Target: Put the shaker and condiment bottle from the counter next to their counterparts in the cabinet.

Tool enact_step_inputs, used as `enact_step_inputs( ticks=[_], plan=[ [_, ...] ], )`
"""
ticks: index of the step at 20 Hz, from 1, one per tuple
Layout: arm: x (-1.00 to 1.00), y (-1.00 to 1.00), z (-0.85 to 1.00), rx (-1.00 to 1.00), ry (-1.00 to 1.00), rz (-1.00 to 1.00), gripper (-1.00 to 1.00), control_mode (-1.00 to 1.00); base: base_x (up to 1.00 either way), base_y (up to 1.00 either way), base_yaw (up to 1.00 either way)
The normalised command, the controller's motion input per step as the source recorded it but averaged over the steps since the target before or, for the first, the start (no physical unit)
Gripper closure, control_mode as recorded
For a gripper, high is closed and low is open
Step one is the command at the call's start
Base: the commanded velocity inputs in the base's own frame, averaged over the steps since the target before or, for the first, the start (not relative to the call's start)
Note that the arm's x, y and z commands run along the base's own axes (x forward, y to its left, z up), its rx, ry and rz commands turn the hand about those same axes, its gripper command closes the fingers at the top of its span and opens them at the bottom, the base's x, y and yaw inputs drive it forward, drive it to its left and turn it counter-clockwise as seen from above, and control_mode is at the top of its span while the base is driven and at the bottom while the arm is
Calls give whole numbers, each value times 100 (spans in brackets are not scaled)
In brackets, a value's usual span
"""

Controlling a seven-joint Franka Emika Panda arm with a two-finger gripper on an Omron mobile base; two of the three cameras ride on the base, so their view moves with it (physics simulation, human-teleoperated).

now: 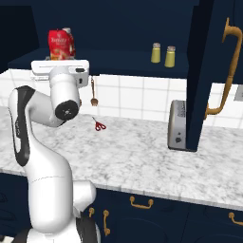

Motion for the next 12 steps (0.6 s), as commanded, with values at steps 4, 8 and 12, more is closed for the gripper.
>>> enact_step_inputs(
  ticks=[4,8,12],
  plan=[
    [6,0,0,5,-7,6,100,-100,0,0,0],
    [10,-8,0,0,0,0,100,-100,0,0,0],
    [42,-25,3,-3,0,2,100,-100,0,0,0]
  ],
)
